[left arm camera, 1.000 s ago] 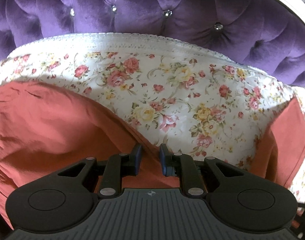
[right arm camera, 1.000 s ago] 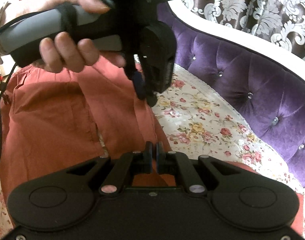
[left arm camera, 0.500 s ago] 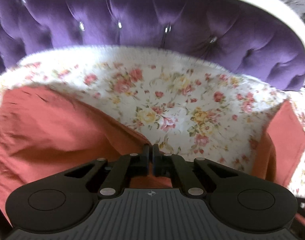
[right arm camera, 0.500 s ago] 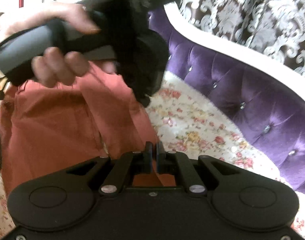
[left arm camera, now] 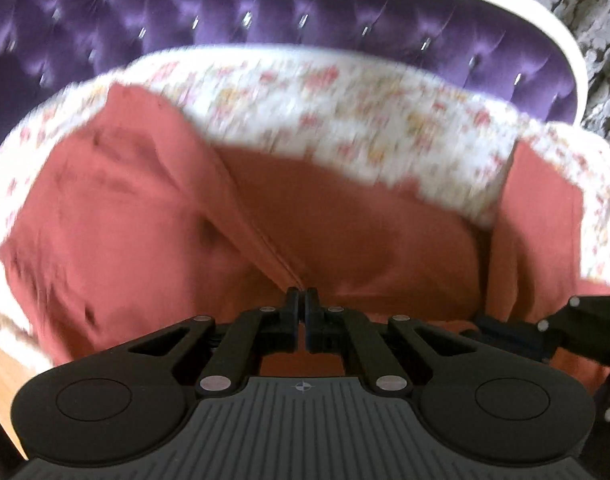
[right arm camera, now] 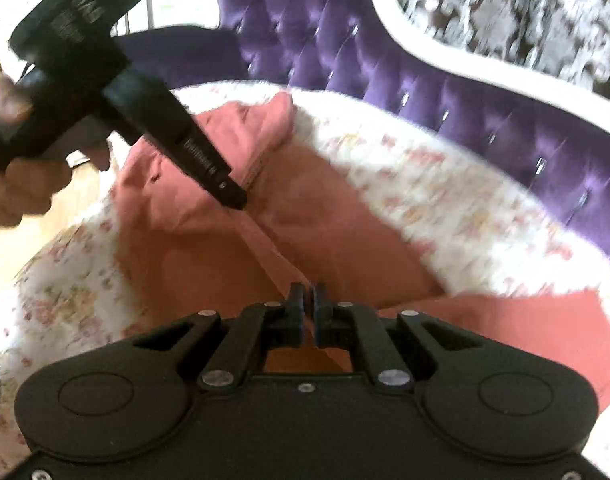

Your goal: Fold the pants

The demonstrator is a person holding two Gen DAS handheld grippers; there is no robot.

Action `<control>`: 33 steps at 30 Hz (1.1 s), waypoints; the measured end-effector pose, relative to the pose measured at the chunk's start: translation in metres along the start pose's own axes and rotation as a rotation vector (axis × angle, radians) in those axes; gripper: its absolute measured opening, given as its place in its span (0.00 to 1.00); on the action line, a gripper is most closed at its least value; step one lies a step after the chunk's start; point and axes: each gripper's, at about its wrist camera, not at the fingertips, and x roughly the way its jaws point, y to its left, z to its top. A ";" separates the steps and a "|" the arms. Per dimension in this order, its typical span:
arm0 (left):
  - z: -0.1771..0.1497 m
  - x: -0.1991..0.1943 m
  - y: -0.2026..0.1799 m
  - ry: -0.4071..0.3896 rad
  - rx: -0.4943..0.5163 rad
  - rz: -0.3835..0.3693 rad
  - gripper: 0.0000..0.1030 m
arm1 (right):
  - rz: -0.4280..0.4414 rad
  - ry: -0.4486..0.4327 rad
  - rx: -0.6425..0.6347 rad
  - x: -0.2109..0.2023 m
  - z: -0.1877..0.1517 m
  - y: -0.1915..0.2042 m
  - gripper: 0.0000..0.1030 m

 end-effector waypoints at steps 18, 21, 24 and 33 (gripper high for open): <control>-0.036 0.029 0.020 -0.008 -0.070 -0.013 0.03 | -0.479 0.086 0.690 0.055 0.033 -0.172 0.50; -0.036 0.032 0.021 -0.008 -0.075 -0.021 0.03 | -0.569 0.179 0.710 0.087 0.035 -0.197 0.50; -0.035 0.033 0.023 -0.009 -0.082 -0.031 0.03 | -0.631 0.257 0.717 0.110 0.030 -0.209 0.49; -0.034 0.033 0.026 -0.018 -0.096 -0.045 0.03 | -0.632 0.123 0.793 0.034 0.021 -0.201 0.06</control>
